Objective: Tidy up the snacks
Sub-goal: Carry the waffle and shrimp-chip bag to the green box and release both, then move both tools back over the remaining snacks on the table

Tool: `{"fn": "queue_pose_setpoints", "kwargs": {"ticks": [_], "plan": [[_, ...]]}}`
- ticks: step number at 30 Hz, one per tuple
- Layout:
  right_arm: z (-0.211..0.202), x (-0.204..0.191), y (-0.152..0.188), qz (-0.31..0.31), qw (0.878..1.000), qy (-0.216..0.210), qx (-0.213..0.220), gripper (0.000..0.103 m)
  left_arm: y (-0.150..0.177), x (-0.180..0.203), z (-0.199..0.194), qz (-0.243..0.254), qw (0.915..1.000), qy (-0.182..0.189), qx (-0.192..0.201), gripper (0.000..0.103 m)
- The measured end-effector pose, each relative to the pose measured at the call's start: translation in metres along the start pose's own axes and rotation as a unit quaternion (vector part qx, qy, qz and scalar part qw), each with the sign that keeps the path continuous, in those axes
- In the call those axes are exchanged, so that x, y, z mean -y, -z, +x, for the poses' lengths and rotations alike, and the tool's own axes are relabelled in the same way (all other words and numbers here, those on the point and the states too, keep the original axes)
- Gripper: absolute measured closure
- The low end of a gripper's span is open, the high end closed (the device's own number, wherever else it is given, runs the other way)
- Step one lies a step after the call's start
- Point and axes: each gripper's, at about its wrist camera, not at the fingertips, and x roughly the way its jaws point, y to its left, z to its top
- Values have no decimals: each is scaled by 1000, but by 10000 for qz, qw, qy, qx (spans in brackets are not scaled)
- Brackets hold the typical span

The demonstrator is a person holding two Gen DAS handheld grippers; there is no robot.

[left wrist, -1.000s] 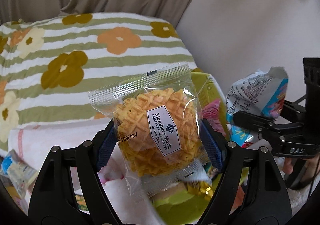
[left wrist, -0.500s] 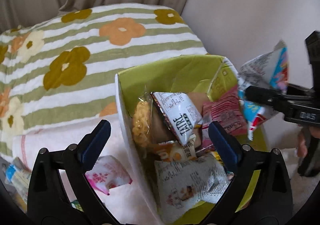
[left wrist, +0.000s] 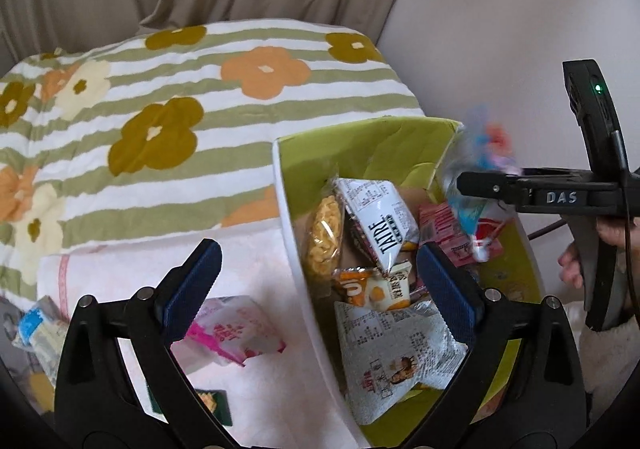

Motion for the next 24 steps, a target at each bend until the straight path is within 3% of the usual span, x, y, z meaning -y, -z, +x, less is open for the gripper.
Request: {"fn": "queue_pose_setpoints", "kwargs": {"ticks": [2,14,24], "plan": [[-5,-5,6,-131,9999,-15,42,4,3,-1,-5,-11,10000,-71,31,6],[-50,-17,49,-345,9956,-564,669,3,40,-3,-48,-290,9987,-354,236,5],[-85,-68,66,-1225,9835,-657,1160,3,69,-2,-98,-386,9938,-916,491,5]]}}
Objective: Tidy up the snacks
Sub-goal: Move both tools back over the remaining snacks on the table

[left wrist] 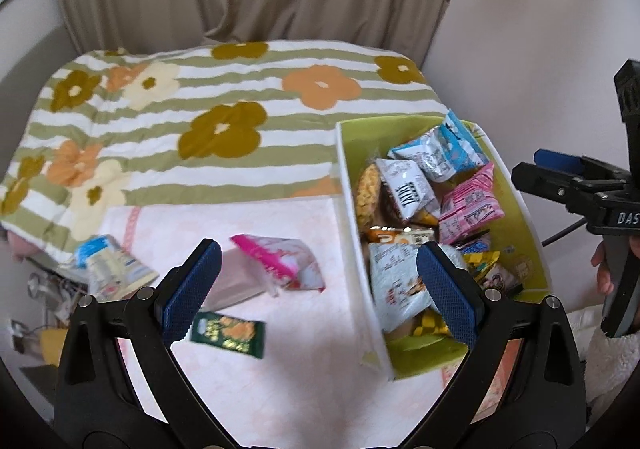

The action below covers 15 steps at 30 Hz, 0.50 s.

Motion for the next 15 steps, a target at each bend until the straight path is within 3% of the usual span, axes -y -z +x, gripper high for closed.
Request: {"fn": "queue_pose_setpoints", "kwargs": {"ticks": [7,10,15], "plan": [[-14,-51,-1,-224,9983,-303,454,3,15,-40,-22,-245,9995,-191,102,5],[-14,-79,-5,-72,9963,-688,501,3,20,-70,-29,-353,9991,-216,125,5],[-4,-129,-8,43,9960,-655,601,3,26,-132,-37,-378,9990,-235,67,5]]}}
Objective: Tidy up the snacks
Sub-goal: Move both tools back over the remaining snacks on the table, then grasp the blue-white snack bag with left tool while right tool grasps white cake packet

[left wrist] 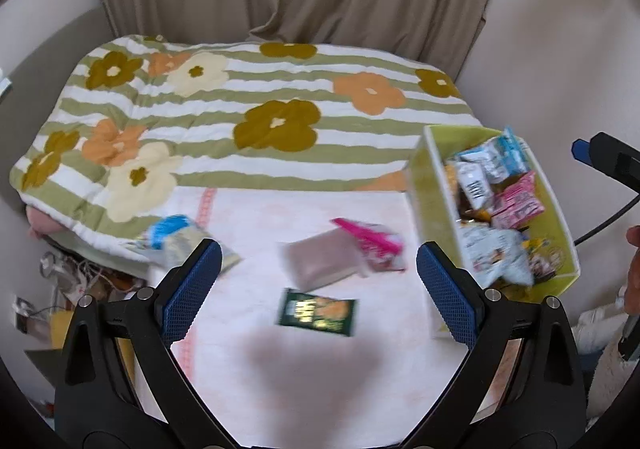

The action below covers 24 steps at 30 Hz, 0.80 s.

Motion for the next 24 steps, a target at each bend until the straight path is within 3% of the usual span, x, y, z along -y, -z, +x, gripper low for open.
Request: {"fn": "queue_pose_setpoints", "kwargs": {"ticks": [5,14,24], "plan": [[41,-40,12,93,9995,230,-189,3,0,-65,2,136,9998,-35,-172,5],[126,-72,61,584,9913,698,-955,3,9,-162,52,697,9938,100,-861,5],[170,-70,112,1136,9716,1229,-1672,3,5,-192,116,1417,9769,521,-1511,5]]}}
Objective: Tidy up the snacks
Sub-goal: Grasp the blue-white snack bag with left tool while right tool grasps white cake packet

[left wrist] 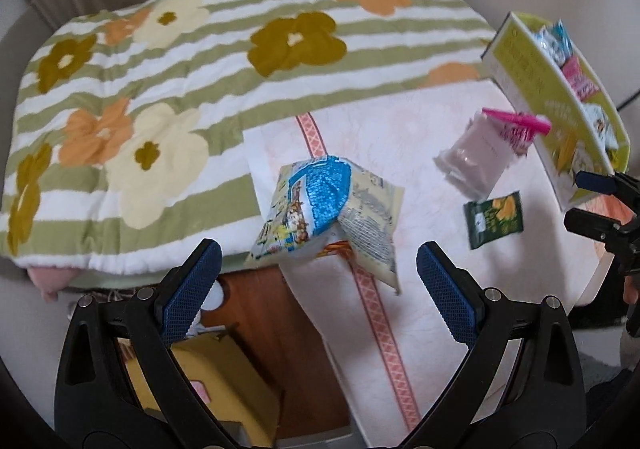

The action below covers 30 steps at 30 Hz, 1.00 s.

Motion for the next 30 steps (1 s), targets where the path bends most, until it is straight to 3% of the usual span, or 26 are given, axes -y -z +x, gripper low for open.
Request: {"fn": "queue_pose_setpoints", "kwargs": {"ticks": [15,18,30], "plan": [[63,20,-17,693,9974,-49,-208,3,-29,12,81,215,9977,286,-577,5],[73,25,-23,1050,9942,-142,-179,3,-32,16,93,243,9974,191,-645,5],[92,31,-41,2017,9792,159,169,3,-40,28,114,244,9970,172,-719,5]]}}
